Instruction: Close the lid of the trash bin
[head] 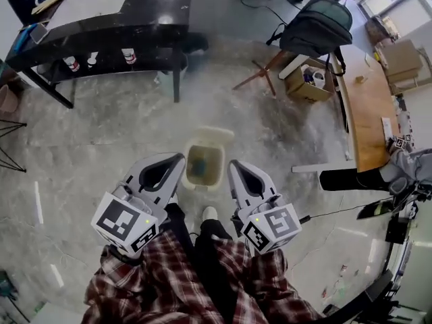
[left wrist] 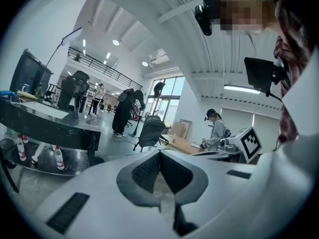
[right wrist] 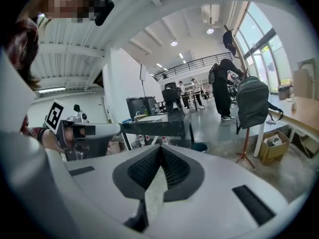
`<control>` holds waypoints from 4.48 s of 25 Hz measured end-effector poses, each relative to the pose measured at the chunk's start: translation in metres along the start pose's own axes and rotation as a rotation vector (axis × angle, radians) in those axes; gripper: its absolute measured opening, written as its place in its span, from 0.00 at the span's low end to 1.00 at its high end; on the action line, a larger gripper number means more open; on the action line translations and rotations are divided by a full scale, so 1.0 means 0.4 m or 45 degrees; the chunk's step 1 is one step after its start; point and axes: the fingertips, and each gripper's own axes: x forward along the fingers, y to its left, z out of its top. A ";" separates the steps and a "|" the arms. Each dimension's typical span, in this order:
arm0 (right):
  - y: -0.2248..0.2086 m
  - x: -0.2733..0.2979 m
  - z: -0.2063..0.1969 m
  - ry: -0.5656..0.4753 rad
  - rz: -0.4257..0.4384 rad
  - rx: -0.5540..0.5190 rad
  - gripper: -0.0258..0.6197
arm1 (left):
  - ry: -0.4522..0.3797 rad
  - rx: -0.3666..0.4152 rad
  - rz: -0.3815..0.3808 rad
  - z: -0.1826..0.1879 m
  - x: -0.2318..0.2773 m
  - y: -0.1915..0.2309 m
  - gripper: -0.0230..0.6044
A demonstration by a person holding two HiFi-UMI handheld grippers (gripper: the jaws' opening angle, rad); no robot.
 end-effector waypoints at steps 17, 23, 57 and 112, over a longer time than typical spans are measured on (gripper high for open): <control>-0.225 0.085 -0.246 0.254 -0.137 0.159 0.06 | 0.210 -0.195 -0.080 -0.282 0.197 0.090 0.05; -0.334 0.234 -0.307 0.257 -0.054 0.097 0.06 | 0.281 -0.232 -0.041 -0.435 0.276 0.149 0.05; -0.581 0.549 -0.645 0.916 0.834 0.086 0.17 | 0.470 -0.394 0.023 -0.841 0.437 0.314 0.05; -0.333 0.315 -1.421 1.066 0.306 -0.248 0.08 | 0.779 -0.437 -0.085 -1.284 0.360 0.238 0.05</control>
